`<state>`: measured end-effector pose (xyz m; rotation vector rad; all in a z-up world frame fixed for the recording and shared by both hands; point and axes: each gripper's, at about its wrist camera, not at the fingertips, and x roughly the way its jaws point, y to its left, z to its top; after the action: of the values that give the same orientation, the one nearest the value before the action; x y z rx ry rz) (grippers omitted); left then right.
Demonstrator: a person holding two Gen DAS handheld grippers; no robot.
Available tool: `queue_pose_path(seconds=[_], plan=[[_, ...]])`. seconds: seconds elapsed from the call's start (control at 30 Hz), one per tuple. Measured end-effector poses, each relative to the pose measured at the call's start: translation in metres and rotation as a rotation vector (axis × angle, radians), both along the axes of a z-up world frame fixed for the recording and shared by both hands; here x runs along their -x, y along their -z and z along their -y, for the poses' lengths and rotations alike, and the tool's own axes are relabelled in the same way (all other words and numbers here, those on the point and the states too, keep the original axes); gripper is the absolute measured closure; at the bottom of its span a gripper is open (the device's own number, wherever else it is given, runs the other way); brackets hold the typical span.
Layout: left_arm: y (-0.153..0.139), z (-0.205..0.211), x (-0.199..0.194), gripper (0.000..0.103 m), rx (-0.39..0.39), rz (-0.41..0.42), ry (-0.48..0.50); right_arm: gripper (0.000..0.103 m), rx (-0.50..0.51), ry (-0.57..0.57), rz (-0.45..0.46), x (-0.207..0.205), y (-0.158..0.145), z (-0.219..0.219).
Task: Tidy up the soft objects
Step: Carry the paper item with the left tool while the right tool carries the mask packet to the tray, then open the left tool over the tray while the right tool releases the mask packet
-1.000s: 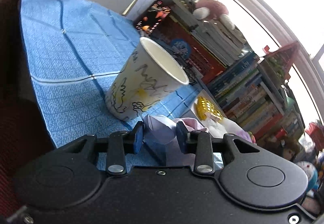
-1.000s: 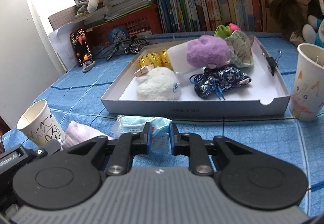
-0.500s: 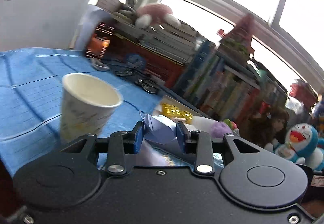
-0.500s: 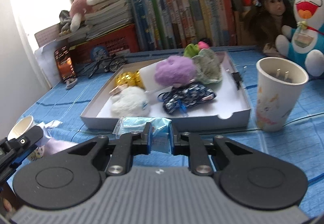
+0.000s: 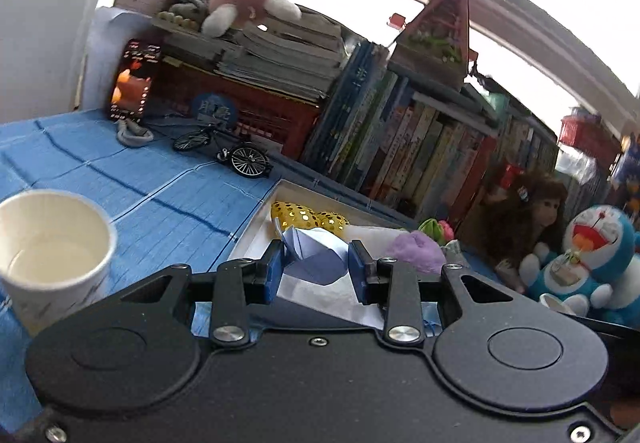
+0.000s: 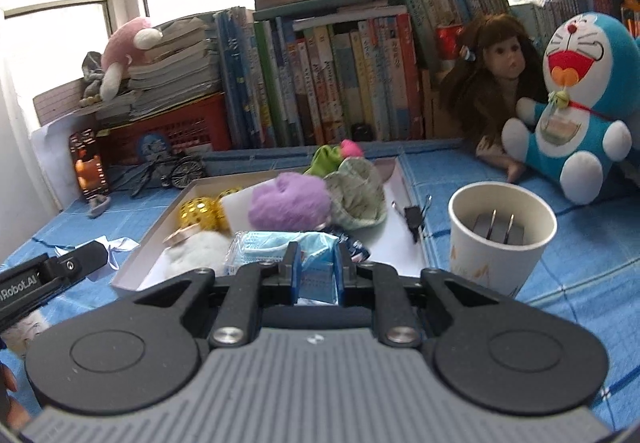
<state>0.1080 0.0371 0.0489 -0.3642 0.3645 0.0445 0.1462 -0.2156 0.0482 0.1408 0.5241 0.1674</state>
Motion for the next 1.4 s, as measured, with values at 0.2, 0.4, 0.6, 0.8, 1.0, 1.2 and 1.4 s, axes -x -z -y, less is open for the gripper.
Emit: queue_pose_path(seconds=[0.2,0.4,0.6,0.8,1.0,1.2,1.4], plan=[[0.004,0.014,-0.040,0.070,-0.073,-0.071,0.020,0.083,0.040,0.016,-0.039,-0.017,0.015,-0.005],[0.014,0.025,-0.072,0.070,-0.120,-0.168,0.071,0.083,0.050,-0.005,-0.079,-0.028,0.027,-0.011],[0.022,0.027,-0.094,0.070,-0.141,-0.207,0.067,0.083,0.029,0.002,-0.119,-0.043,0.034,-0.018],[0.025,0.022,-0.110,0.070,-0.129,-0.227,0.049,0.087,0.034,0.019,-0.135,-0.056,0.039,-0.022],[0.027,0.024,-0.123,0.070,-0.133,-0.237,0.041,0.088,0.047,0.016,-0.136,-0.066,0.038,-0.028],[0.029,0.023,-0.128,0.070,-0.134,-0.246,0.025,0.088,0.044,0.020,-0.141,-0.074,0.039,-0.031],[0.032,0.018,-0.135,0.069,-0.110,-0.274,0.019,0.083,0.014,0.028,-0.148,-0.082,0.035,-0.028]])
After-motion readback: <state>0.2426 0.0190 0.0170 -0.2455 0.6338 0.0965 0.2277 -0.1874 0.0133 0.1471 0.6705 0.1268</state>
